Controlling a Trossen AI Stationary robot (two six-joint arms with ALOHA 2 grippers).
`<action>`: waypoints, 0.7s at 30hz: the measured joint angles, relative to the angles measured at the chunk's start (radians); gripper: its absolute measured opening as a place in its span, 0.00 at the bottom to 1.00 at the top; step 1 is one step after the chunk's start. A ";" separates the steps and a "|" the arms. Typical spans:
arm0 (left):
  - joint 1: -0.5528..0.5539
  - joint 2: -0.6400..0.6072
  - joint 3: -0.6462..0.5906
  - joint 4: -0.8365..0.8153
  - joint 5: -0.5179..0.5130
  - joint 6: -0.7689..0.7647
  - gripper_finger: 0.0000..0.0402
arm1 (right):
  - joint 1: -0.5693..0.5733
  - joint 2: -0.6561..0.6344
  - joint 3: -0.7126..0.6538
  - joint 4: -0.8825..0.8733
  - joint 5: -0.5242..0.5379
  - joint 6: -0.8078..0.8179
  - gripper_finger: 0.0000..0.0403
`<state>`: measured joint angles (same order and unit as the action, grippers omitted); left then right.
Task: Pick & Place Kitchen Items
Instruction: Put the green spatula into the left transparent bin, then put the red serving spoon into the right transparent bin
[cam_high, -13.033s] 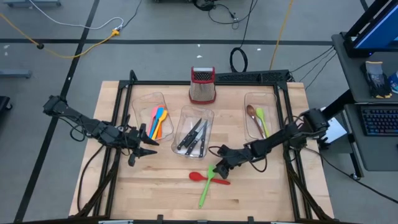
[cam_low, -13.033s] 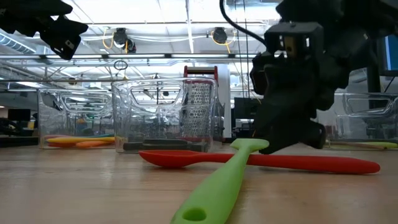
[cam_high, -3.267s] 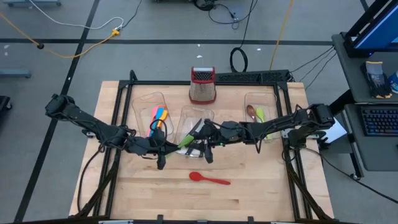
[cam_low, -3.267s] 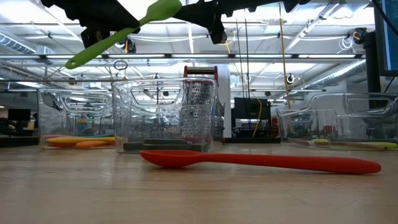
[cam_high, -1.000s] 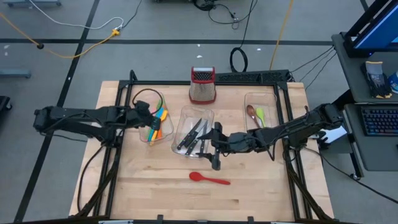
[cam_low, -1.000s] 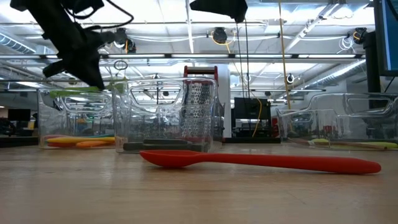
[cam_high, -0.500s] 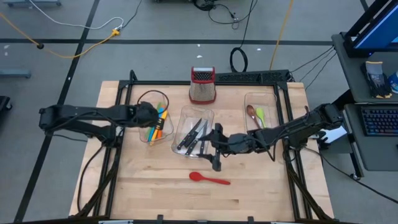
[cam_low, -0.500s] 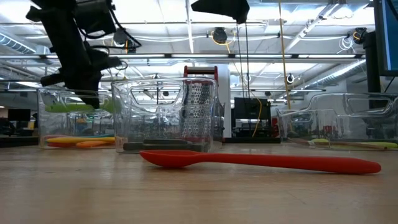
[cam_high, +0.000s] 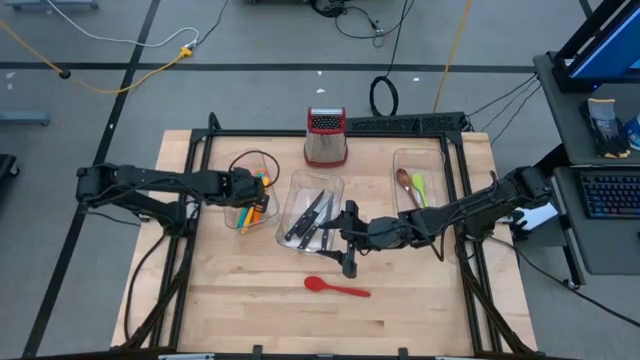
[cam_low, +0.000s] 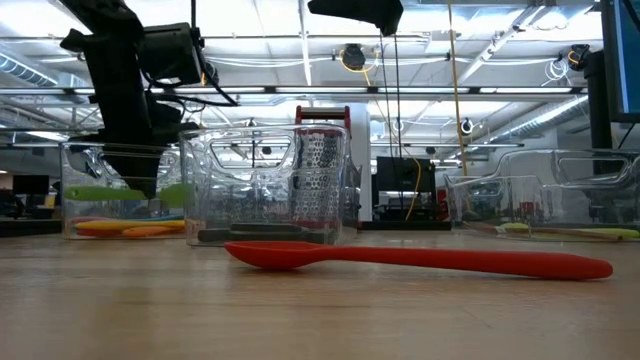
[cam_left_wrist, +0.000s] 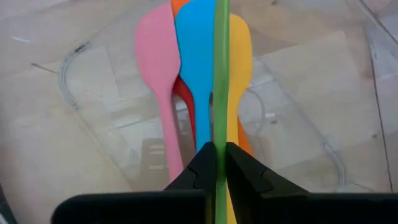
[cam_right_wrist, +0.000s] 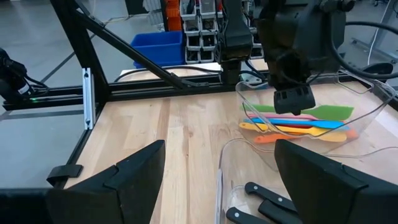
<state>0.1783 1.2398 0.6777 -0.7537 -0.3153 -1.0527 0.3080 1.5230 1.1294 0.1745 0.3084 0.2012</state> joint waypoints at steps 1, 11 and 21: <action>0.000 0.001 0.000 0.001 0.000 0.000 0.06 | 0.000 0.000 0.000 0.000 0.000 0.000 0.73; -0.001 0.002 0.000 0.002 -0.008 0.026 0.27 | 0.002 0.000 0.000 0.001 0.000 0.022 0.73; -0.042 -0.143 0.047 0.011 0.019 0.168 0.42 | 0.001 0.000 0.000 -0.009 -0.016 -0.013 0.73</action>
<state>0.1361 1.0966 0.7243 -0.7424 -0.2960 -0.8847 0.3092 1.5234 1.1294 0.1656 0.2923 0.1879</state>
